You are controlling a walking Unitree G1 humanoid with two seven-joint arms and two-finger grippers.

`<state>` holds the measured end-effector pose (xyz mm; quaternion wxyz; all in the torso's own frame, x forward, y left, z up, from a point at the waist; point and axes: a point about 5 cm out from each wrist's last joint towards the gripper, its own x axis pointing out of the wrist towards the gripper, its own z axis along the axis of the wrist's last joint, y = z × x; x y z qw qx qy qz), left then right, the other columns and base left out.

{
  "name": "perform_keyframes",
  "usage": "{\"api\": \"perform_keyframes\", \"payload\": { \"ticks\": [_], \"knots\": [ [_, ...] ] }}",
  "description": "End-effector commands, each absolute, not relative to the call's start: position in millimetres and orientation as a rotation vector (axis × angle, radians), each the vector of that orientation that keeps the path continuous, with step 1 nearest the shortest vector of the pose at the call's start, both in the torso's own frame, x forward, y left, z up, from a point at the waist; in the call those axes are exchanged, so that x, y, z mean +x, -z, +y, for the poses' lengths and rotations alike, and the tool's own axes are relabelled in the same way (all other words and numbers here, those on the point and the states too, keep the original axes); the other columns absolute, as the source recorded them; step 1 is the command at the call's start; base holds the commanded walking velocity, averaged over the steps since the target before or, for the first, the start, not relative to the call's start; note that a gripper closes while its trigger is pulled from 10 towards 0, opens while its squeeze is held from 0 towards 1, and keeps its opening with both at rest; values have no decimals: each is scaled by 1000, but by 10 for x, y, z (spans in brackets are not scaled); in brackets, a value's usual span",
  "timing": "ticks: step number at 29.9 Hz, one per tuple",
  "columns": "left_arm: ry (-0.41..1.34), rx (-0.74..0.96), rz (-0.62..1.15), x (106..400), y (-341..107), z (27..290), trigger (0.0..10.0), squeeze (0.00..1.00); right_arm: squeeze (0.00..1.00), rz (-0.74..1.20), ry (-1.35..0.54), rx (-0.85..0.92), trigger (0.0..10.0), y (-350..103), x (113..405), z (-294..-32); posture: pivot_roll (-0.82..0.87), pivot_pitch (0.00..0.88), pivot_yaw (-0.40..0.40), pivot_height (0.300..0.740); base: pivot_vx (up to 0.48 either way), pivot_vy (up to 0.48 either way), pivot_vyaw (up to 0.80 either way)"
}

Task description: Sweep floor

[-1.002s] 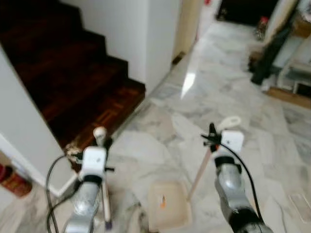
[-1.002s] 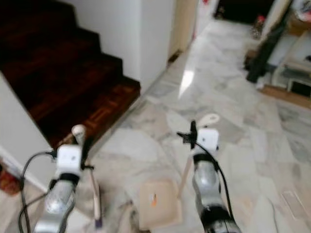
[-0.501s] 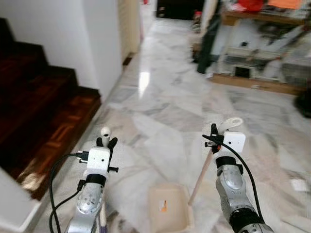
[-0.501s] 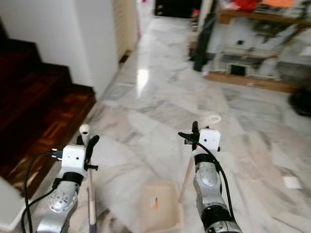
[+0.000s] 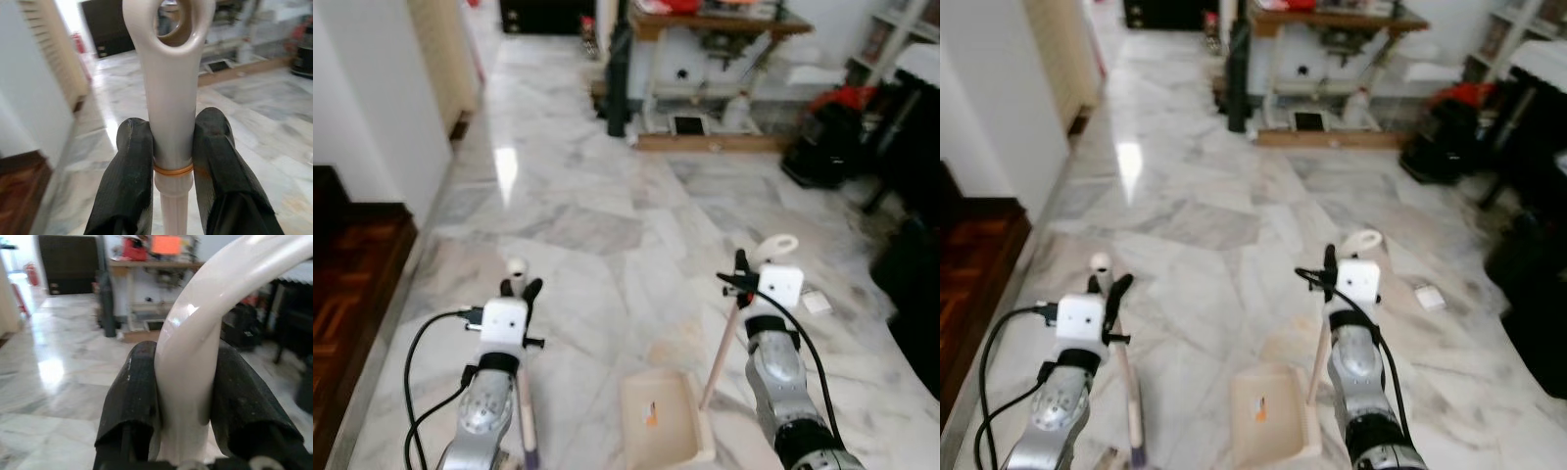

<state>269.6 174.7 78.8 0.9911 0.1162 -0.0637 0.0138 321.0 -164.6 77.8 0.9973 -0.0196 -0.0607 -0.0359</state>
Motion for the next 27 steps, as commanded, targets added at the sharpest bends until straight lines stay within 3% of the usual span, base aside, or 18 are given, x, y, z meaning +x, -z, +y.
{"api": "perform_keyframes", "payload": {
  "ticks": [1, 12, 27],
  "knots": [
    [-1, 224, -155, 2720, -833, 1677, 10000, 0, 0, -149, 92, -43, 10000, -835, 3221, -1719, 106, 0, -24, 740, 0, 0, -800],
    [10, 196, -160, 2712, -838, 1643, 10000, 0, 0, -153, 94, -44, 10000, -845, 3226, -1721, 105, 0, -29, 740, 0, 0, -800],
    [-10, 199, -155, 2719, -848, 1681, 10000, 0, 0, -160, 85, -45, 10000, -852, 3224, -1693, 102, 9, -26, 740, 17, 0, 0]
  ]
}}
